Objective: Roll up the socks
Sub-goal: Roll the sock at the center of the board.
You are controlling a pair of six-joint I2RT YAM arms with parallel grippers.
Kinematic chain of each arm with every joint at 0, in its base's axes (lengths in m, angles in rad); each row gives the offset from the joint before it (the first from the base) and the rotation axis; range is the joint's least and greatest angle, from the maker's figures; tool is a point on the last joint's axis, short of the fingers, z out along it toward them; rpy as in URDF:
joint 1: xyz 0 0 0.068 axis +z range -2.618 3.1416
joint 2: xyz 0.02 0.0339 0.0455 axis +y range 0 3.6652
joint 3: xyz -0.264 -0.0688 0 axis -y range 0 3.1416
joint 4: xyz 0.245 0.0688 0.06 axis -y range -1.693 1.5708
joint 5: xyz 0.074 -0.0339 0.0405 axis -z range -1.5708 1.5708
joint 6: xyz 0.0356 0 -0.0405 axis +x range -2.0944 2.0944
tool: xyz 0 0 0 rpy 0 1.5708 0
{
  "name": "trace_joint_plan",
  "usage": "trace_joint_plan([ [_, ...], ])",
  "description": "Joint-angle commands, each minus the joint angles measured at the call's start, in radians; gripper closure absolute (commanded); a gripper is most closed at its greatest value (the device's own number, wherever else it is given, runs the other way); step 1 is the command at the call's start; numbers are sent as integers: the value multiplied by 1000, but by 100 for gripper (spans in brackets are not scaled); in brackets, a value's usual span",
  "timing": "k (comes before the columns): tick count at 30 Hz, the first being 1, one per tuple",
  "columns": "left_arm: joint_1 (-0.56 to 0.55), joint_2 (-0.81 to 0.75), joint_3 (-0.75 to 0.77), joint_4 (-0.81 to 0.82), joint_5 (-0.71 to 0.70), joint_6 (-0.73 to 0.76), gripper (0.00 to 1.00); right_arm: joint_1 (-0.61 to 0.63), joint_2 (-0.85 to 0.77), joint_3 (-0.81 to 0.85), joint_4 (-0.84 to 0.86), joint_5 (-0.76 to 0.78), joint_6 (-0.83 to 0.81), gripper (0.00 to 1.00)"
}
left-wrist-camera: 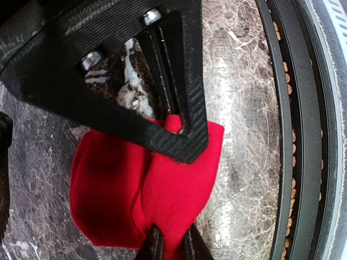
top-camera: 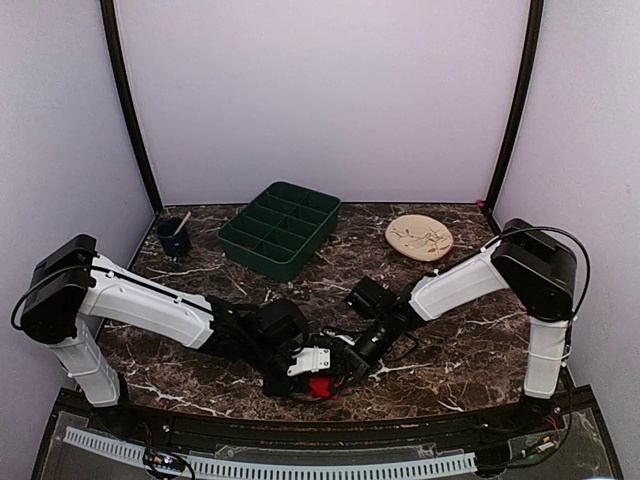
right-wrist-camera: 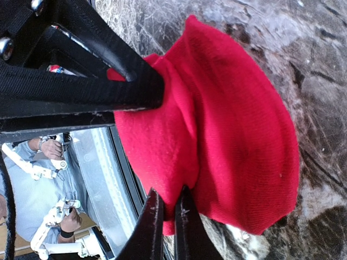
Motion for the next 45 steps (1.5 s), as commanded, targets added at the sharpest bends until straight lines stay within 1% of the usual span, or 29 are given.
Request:
trace_joint_plan([
  [1, -3, 34, 15, -68, 34, -7, 90, -8, 12, 3, -7, 17, -8, 94],
  [4, 0, 49, 30, -103, 59, -8, 91, -11, 8, -1, -1, 20, -6, 89],
  [8, 16, 73, 54, -146, 96, -15, 92, -18, -3, -22, 20, 23, 6, 80],
  [17, 80, 105, 95, -221, 204, -37, 93, -51, -50, -103, 137, 25, 80, 72],
  [33, 133, 130, 124, -266, 269, -42, 93, -123, -109, -216, 286, 27, 188, 70],
  [36, 151, 152, 145, -296, 298, -43, 93, -130, -137, -235, 304, 54, 201, 70],
  [40, 175, 196, 177, -329, 354, -52, 93, -132, -184, -248, 288, 127, 170, 69],
  [45, 194, 258, 216, -377, 434, -61, 92, -132, -248, -296, 309, 206, 153, 69],
])
